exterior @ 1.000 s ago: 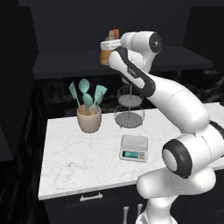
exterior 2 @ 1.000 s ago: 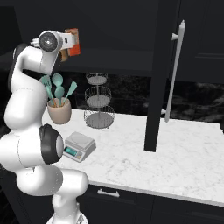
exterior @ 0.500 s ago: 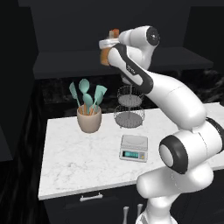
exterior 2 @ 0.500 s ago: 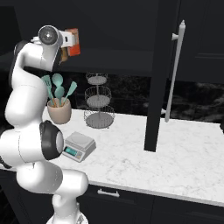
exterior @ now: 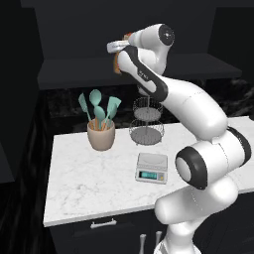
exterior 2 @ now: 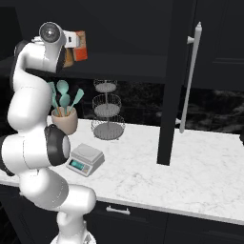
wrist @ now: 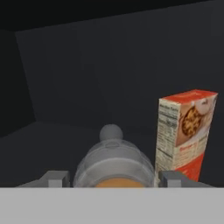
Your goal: Pick the honey bottle and place it on the digital scale for weighing, and close the cabinet.
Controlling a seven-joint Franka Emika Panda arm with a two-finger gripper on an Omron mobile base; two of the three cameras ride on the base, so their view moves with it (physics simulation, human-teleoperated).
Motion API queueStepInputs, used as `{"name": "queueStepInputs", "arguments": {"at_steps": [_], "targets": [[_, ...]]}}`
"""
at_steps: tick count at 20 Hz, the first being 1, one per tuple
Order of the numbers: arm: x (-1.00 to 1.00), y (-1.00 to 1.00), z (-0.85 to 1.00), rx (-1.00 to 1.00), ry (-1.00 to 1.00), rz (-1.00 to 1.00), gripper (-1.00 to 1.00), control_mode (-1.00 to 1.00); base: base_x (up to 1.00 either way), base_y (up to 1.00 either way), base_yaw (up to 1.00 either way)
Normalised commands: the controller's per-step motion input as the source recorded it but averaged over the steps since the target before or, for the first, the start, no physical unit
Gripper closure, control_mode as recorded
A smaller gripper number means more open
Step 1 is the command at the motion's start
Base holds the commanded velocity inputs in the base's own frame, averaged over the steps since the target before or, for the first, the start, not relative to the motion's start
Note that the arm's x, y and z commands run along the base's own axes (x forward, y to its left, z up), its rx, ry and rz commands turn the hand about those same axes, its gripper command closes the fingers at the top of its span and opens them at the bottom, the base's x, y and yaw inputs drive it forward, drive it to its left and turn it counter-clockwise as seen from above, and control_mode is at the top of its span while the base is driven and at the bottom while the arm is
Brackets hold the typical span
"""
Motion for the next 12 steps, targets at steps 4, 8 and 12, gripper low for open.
{"name": "queueStepInputs", "arguments": {"at_steps": [4, 8, 12], "targets": [[0.09, 0.00, 0.00, 0.03, 0.10, 0.00, 1.00, -1.00, 0.00, 0.00, 0.00], [-0.03, 0.00, 0.00, 0.05, 0.05, 0.00, 1.00, -1.00, 0.00, 0.00, 0.00], [-0.53, 0.00, 0.01, 0.00, -0.03, 0.00, 1.00, -1.00, 0.00, 0.00, 0.00]]}}
